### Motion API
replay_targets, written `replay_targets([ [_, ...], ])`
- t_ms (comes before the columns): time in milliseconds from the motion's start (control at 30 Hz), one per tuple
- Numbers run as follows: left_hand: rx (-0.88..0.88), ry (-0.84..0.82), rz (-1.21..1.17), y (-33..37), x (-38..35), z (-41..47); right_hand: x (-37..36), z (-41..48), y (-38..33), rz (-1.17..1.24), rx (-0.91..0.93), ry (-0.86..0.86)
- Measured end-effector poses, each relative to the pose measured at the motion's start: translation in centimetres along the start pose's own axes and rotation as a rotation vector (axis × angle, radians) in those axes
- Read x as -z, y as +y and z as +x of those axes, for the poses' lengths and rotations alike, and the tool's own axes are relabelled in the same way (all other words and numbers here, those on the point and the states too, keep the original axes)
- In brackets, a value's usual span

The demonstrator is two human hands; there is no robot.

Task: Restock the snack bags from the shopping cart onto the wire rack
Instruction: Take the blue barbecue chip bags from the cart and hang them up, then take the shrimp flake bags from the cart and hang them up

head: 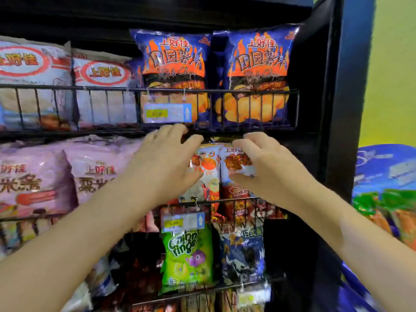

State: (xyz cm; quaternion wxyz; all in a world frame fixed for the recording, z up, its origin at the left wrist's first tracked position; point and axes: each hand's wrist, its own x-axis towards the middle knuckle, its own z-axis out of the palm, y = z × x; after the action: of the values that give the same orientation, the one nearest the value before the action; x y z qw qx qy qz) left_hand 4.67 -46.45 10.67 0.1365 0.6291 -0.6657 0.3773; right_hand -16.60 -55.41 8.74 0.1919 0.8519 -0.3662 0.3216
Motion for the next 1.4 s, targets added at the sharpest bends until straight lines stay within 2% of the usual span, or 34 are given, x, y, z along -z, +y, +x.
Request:
replay_targets([
  [167, -0.06, -0.081, -0.153, 5.5, -4.5, -2.5, -2.2, -7.1, 1.5, 0.029, -0.119, -0.113],
  [367, -0.143, -0.199, -0.3, 12.0, -7.4, -3.1, -3.1, -14.4, 3.8, -0.02, -0.26, -0.16],
  [633, -0.403, -0.167, -0.532, 24.2, -8.1, -3.6, 1.5, -27.2, 7.1, -0.146, -0.601, -0.193],
  [767, -0.546, -0.181, -0.625, 32.2, -6.9, -4.3, 4.9, -34.9, 9.3, -0.222, -0.787, -0.238],
  [1067, -0.863, -0.208, -0.733, 53.1, -0.6, -6.2, 14.3, -51.7, 15.1, -0.301, -1.094, -0.196],
  [1400, -1.016, -0.25, -0.813, 74.4, 5.7, -7.3, 23.4, -67.2, 25.0, -0.332, -1.316, -0.18],
])
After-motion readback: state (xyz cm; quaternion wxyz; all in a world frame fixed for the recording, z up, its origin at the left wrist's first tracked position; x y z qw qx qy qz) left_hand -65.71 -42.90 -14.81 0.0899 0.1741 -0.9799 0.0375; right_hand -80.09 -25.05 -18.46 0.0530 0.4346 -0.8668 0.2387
